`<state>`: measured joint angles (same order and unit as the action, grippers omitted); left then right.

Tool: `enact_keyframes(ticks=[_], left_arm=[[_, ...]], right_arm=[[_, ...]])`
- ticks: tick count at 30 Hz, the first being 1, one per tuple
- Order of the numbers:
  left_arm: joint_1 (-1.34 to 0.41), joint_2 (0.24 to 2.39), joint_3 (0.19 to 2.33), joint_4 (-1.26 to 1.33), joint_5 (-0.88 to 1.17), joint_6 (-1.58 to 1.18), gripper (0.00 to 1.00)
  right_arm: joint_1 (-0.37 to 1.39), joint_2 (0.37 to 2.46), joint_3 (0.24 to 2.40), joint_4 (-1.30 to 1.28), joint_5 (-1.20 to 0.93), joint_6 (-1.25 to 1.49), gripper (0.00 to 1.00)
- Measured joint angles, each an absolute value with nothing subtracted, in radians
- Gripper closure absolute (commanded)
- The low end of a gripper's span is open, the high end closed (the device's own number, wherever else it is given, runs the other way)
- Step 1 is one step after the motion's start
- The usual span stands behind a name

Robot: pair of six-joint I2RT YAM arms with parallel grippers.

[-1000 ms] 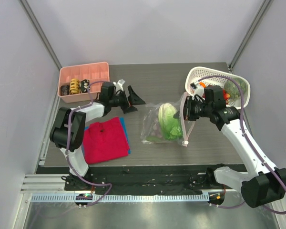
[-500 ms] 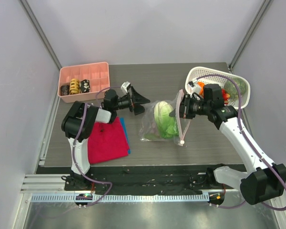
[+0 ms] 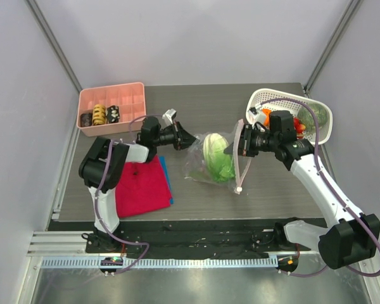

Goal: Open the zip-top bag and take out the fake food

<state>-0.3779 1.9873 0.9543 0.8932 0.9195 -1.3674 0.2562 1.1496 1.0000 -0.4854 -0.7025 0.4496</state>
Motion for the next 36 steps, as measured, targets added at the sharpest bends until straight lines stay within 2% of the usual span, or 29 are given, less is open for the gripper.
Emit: enact_keyframes(ticks=[3,9,14,20,29,36], left_arm=[[-0.378,1.928,0.969,0.703,0.857,-1.252,1.0],[-0.348,1.784,1.068,0.205,0.593,-0.997,1.0],[-0.33,1.727,1.098,-0.009,0.412,-0.88,1.0],[-0.313,1.715,1.087,-0.107,0.35,-0.833,1.0],[-0.297,1.722,1.113,-0.232,0.259,-0.744,1.0],[-0.293,1.757,1.172,-0.277,0.242,-0.689,1.0]], right_arm=[[0.256,1.147,0.998,-0.486,-0.699,0.451,0.99],[0.256,1.095,0.98,-0.507,-0.649,0.445,0.99],[0.256,0.995,0.968,-0.534,-0.49,0.452,0.99],[0.259,0.847,0.916,-0.563,-0.29,0.514,0.99],[0.26,0.739,0.904,-0.676,0.033,0.628,0.99],[0.26,0.81,1.034,-0.712,0.181,0.606,0.99]])
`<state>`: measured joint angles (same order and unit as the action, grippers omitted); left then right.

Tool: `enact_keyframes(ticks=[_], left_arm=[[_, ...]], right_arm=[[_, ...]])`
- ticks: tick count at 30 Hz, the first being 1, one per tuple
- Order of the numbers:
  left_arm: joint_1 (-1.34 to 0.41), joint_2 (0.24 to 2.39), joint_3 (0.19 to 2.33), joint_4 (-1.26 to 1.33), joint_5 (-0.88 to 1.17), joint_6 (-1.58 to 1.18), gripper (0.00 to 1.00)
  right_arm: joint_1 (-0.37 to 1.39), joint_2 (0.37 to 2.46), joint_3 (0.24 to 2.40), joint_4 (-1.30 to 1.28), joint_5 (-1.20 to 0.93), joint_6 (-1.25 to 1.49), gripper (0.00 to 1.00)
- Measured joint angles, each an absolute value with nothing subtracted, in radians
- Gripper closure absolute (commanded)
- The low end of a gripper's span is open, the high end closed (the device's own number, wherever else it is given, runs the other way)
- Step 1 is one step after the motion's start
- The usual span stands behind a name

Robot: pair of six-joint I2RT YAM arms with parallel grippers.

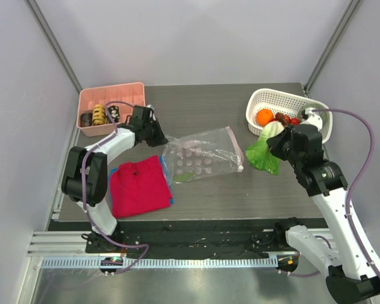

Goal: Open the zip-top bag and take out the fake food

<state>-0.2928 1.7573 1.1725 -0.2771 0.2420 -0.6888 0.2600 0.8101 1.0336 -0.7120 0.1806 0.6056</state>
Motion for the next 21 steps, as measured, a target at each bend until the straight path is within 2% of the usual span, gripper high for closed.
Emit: enact_keyframes(ticks=[6,21], left_arm=[[-0.293,1.769,1.207,-0.329,0.235,-0.648,1.0],[-0.295,1.83,1.48,-0.499,0.163,-0.517,1.0]], right_arm=[[0.237,0.998,1.194,-0.725,0.254,0.557,0.99],[-0.012,1.488,1.591,-0.695,0.261,0.492,0.99]])
